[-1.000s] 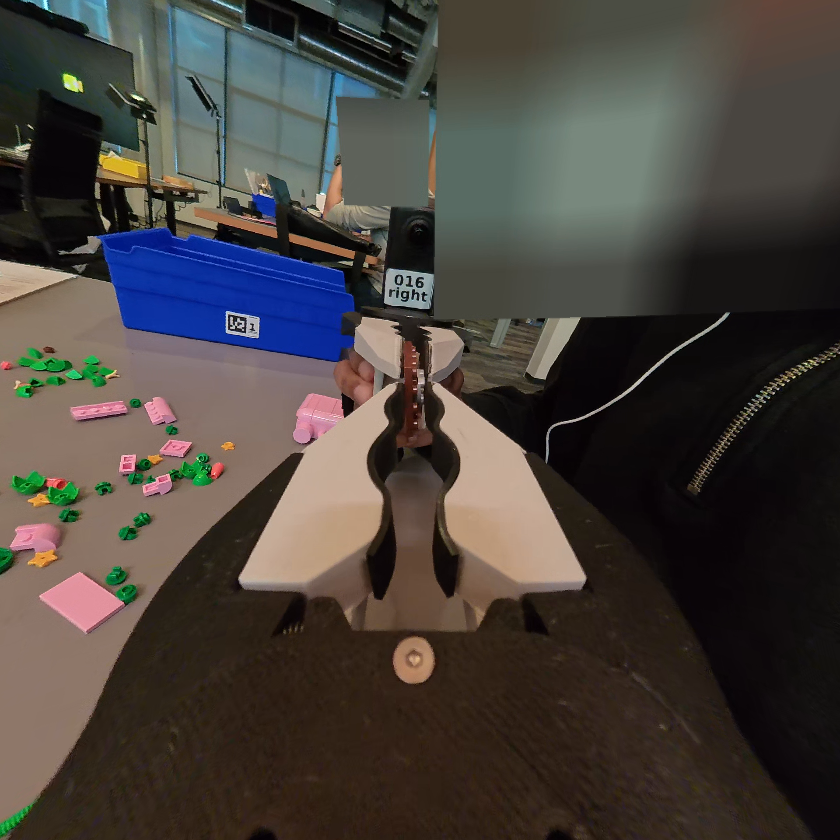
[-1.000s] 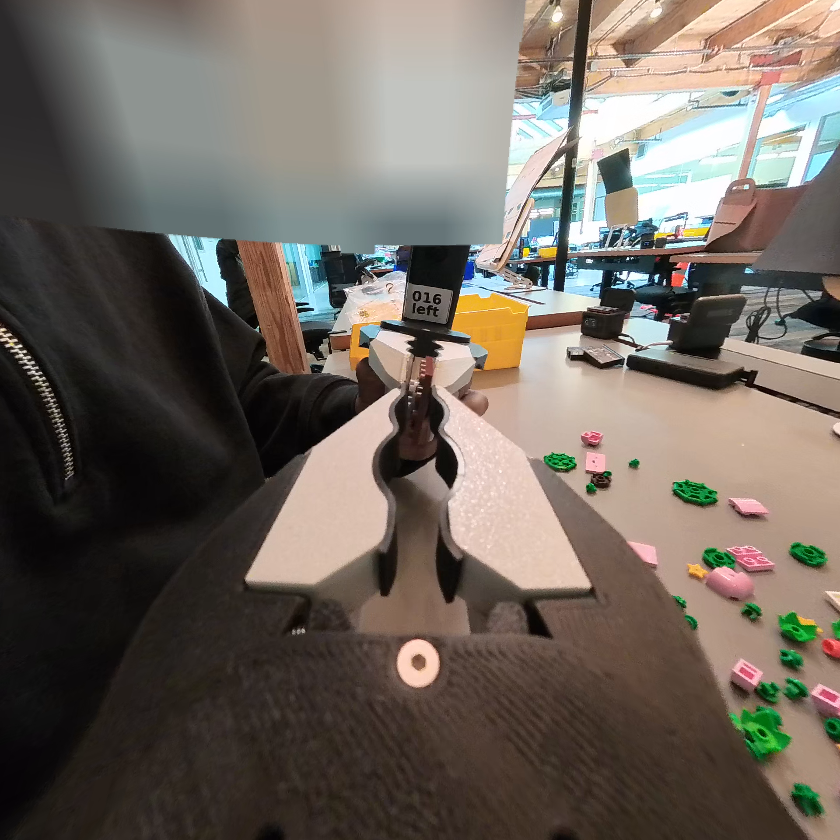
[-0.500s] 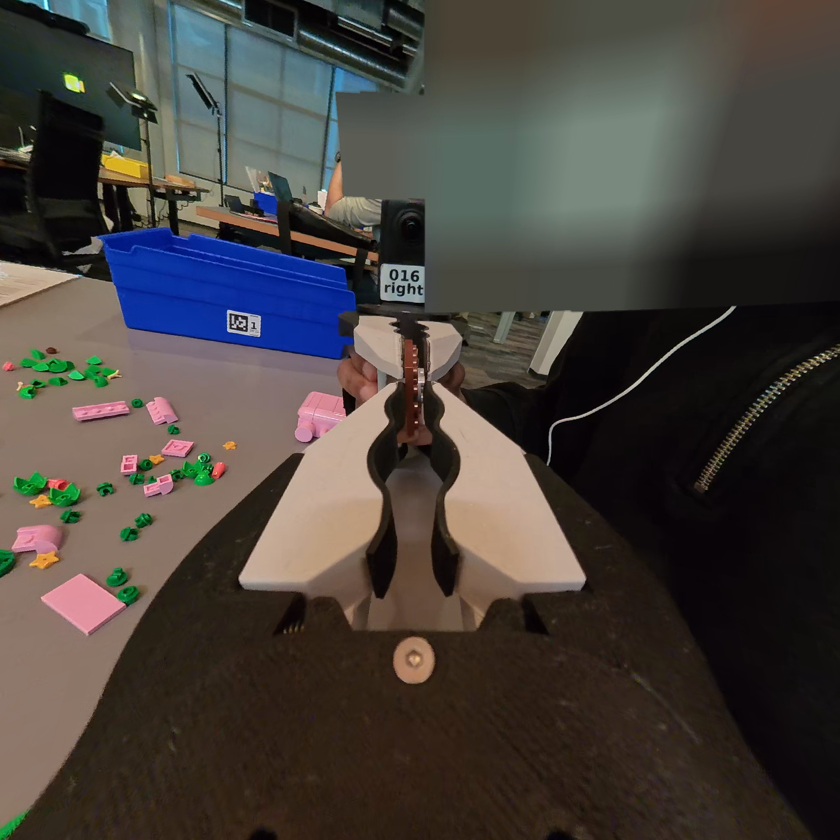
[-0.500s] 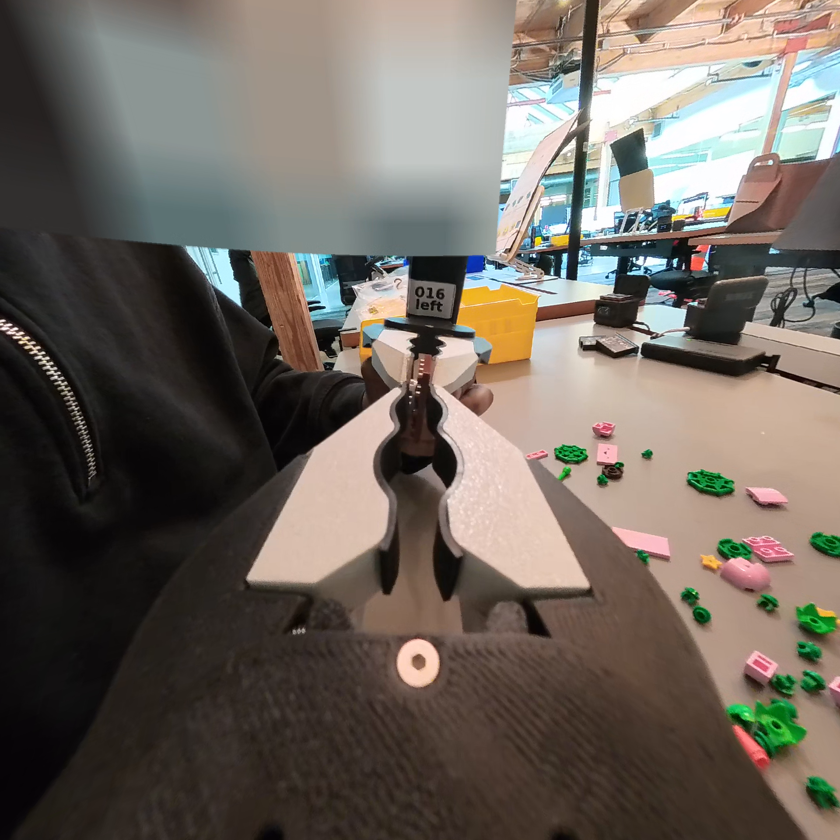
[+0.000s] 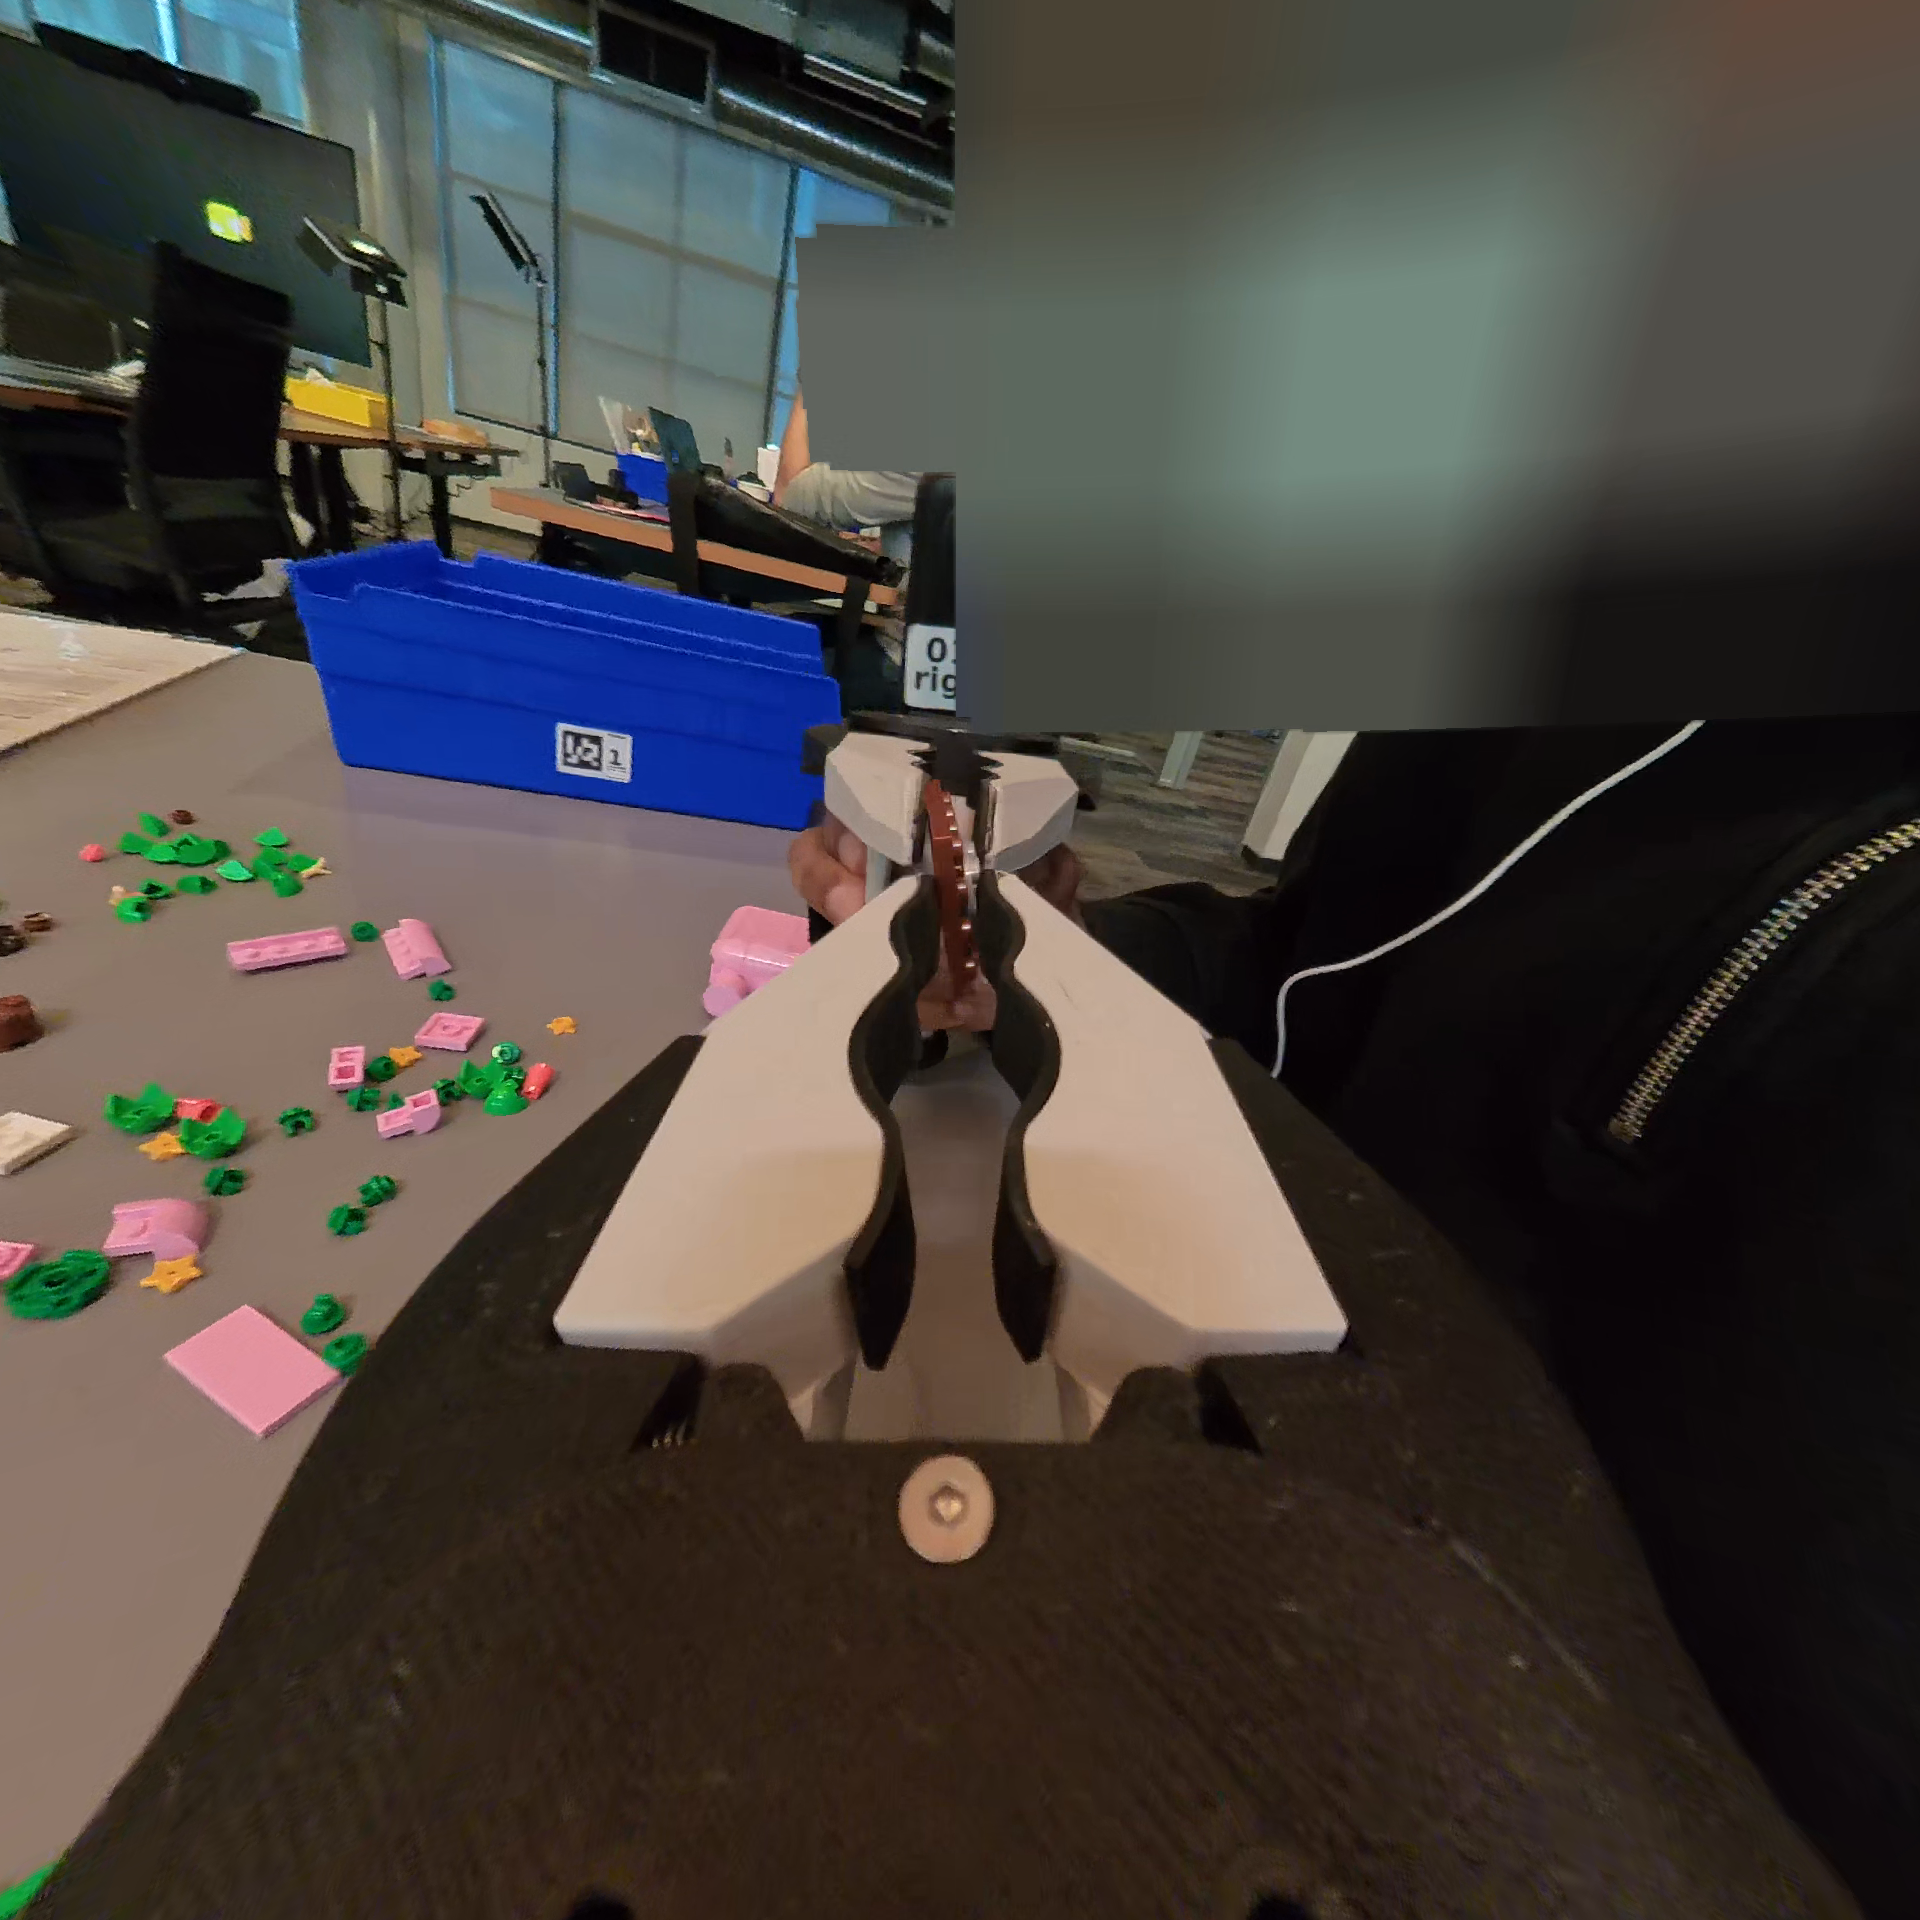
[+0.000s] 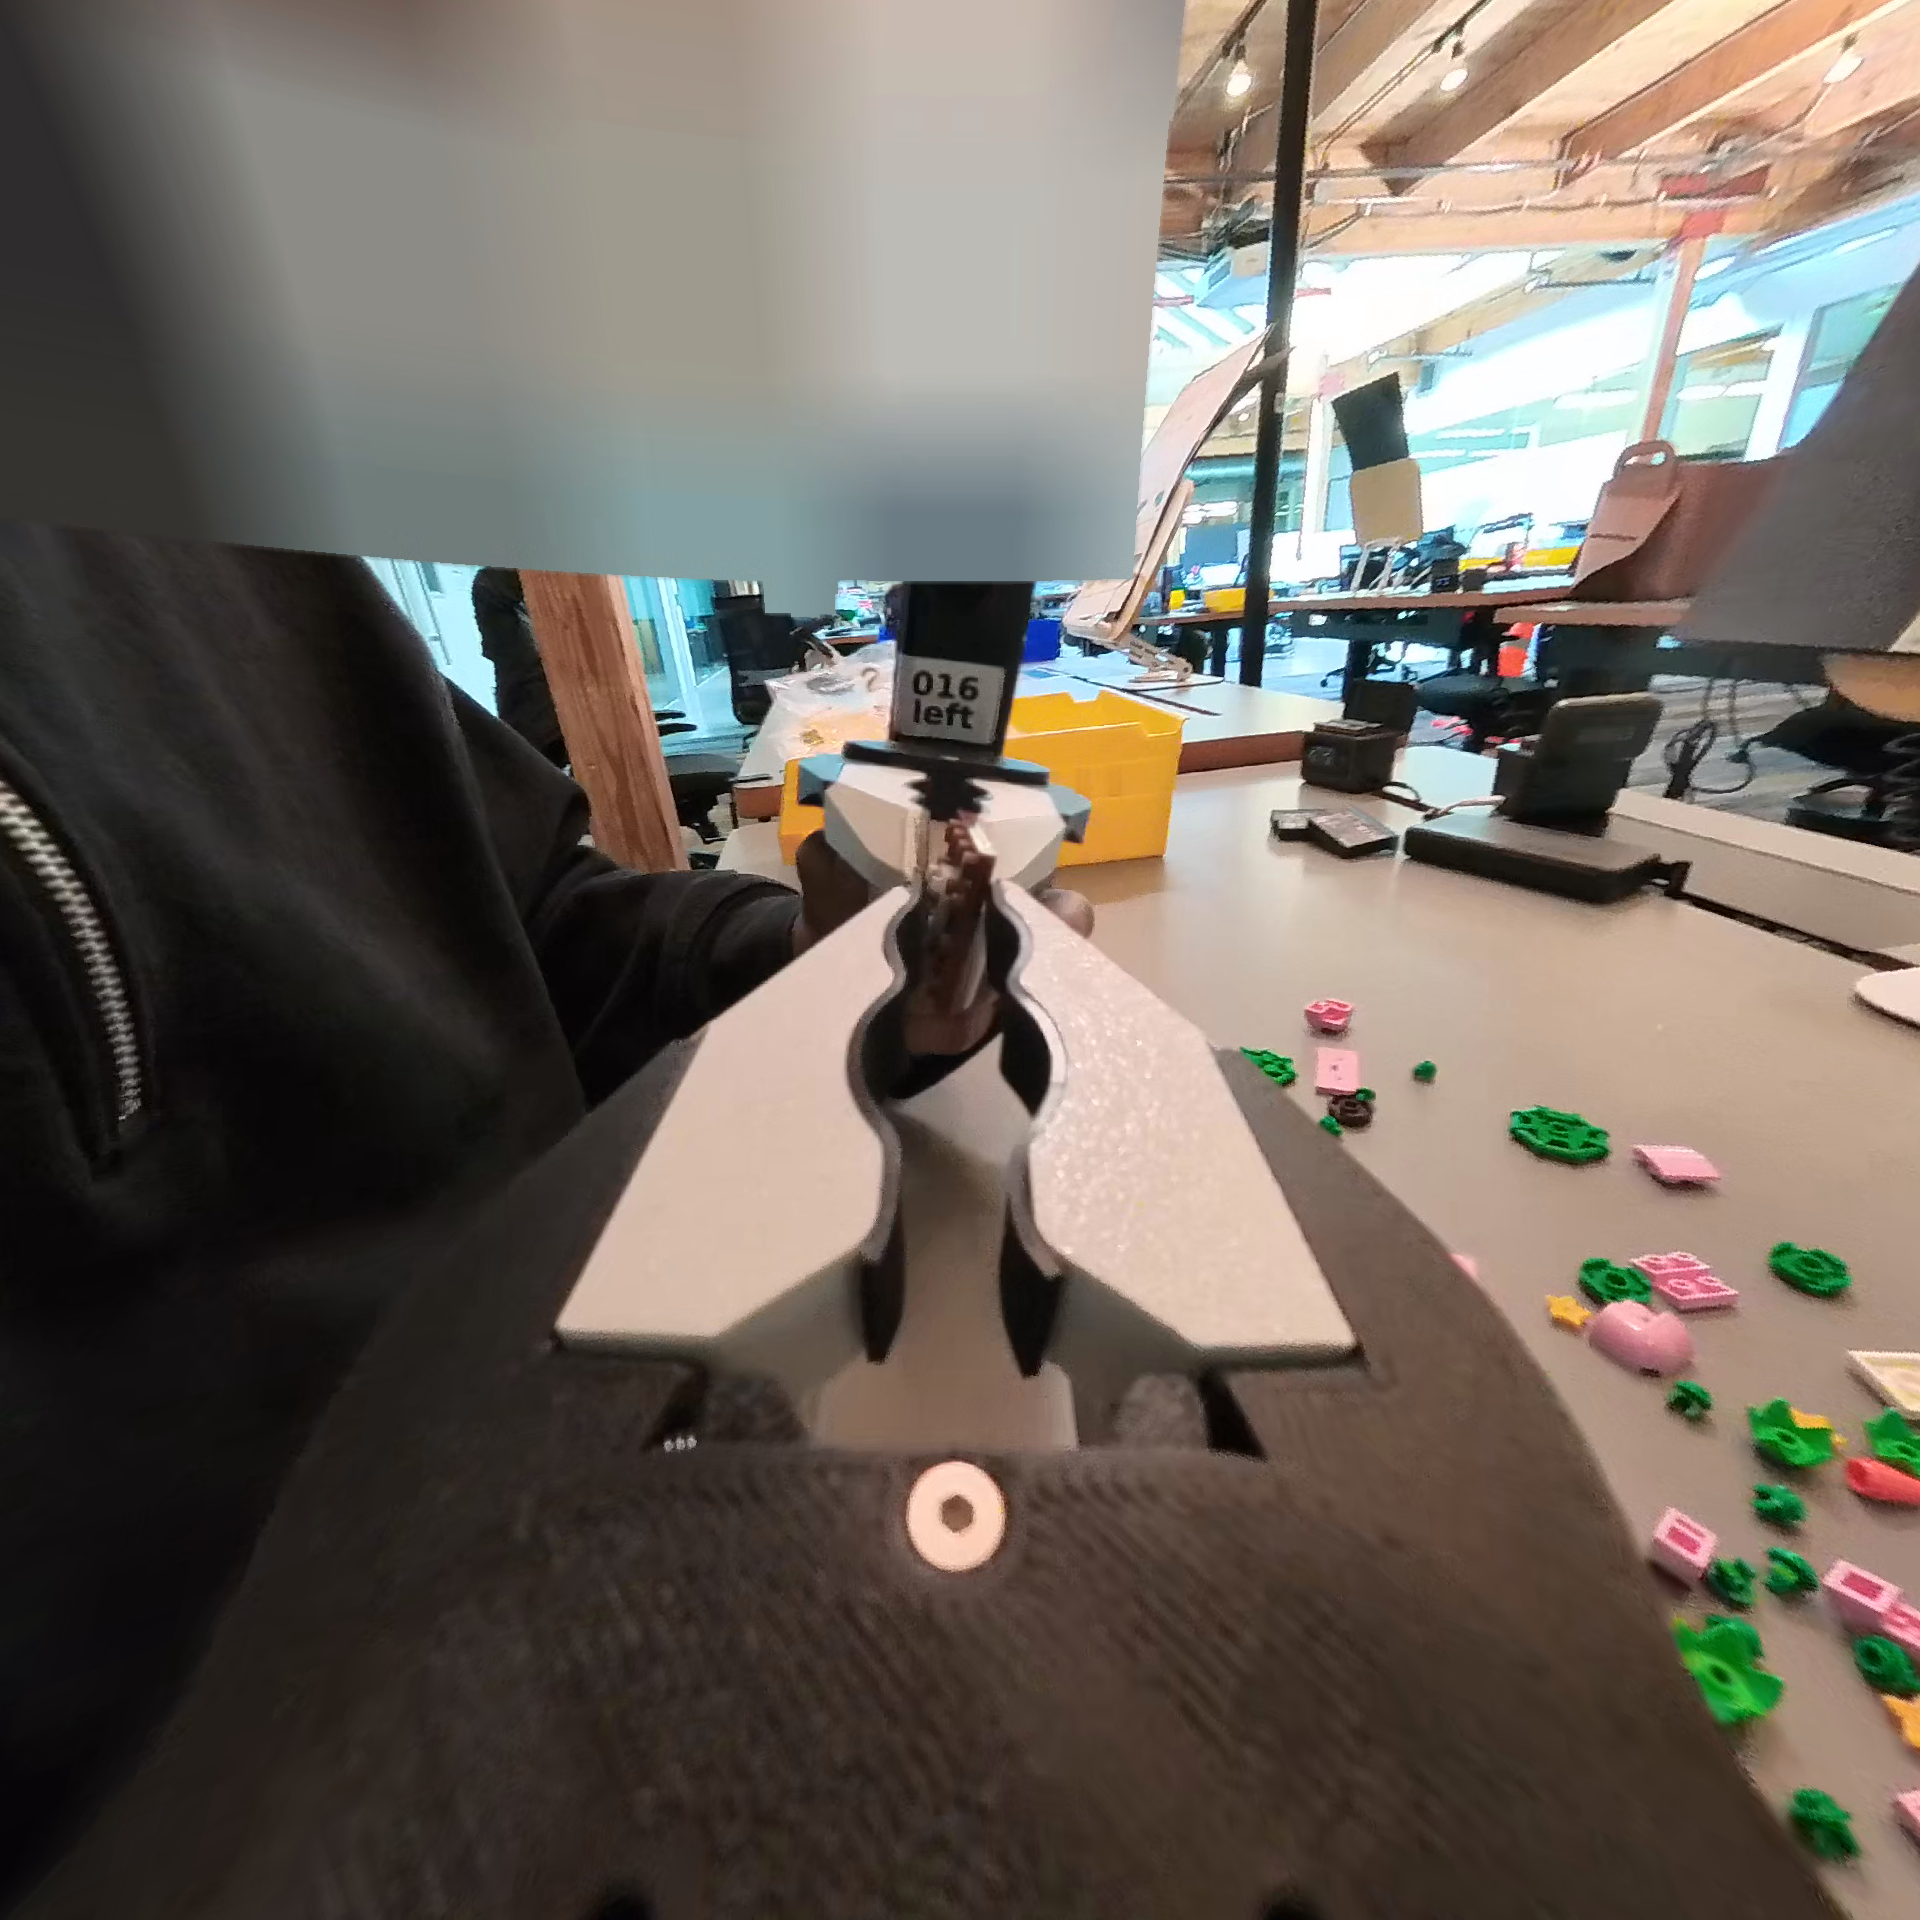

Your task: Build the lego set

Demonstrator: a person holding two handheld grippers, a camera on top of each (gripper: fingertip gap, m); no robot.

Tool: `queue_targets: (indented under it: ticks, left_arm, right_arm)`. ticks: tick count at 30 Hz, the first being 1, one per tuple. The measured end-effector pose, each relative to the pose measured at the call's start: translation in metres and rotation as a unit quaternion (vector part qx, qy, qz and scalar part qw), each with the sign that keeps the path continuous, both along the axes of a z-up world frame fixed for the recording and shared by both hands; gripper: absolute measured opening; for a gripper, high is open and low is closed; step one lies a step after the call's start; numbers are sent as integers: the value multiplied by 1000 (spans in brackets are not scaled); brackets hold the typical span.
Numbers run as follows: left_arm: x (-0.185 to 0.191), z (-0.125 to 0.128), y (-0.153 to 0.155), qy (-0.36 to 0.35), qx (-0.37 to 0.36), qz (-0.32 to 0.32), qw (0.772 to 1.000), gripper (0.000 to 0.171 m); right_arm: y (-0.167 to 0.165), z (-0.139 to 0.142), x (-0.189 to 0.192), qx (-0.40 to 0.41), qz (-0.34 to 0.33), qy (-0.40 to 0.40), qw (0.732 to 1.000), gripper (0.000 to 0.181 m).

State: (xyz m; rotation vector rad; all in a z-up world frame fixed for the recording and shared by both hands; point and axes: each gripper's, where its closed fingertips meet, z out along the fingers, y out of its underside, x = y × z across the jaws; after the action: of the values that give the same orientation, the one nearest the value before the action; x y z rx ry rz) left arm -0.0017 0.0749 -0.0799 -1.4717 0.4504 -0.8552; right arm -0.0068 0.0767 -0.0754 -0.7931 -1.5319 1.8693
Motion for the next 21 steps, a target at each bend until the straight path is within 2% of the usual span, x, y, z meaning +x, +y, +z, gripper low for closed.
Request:
queue_targets:
  ticks: [4,21]
  left_arm:
    - [-3,3,-1,0,6,9,1000,2]
    - [-1,-1,-2,7,5,4,1000,2]
  right_arm:
    - [1,1,2,-9,7,3,1000,15]
    - [-4,-9,-1,-32,42,-45,998,6]
